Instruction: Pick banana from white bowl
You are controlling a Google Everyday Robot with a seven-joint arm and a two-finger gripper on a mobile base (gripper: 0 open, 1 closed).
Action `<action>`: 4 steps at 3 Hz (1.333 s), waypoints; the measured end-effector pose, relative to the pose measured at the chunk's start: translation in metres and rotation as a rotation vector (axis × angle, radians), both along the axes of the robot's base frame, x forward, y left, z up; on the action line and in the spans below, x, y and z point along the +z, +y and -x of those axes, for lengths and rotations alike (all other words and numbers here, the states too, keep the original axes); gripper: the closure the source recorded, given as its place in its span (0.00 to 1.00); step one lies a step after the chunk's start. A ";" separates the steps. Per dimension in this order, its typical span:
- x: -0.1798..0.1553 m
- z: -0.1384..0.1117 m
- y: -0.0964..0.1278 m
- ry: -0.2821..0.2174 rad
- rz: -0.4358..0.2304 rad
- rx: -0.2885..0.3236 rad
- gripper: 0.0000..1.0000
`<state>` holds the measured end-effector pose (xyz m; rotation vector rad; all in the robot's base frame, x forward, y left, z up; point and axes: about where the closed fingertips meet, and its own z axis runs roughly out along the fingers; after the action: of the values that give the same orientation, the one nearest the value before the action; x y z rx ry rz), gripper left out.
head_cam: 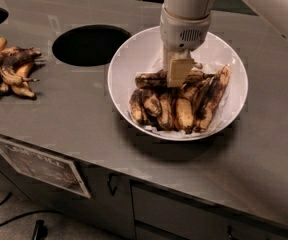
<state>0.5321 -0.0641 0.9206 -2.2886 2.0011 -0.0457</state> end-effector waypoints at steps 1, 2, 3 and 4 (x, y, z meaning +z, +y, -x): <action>0.000 0.000 0.000 0.000 0.000 0.000 0.96; 0.001 -0.005 0.005 -0.026 -0.020 -0.001 1.00; 0.022 0.000 0.006 -0.075 -0.028 -0.007 1.00; 0.053 0.010 0.009 -0.144 -0.025 -0.003 1.00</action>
Offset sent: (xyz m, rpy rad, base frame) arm -0.0014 0.0000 0.0013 0.0112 -0.0035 -0.0042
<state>0.5221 -0.0556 0.9732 -2.1996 1.9224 -0.1799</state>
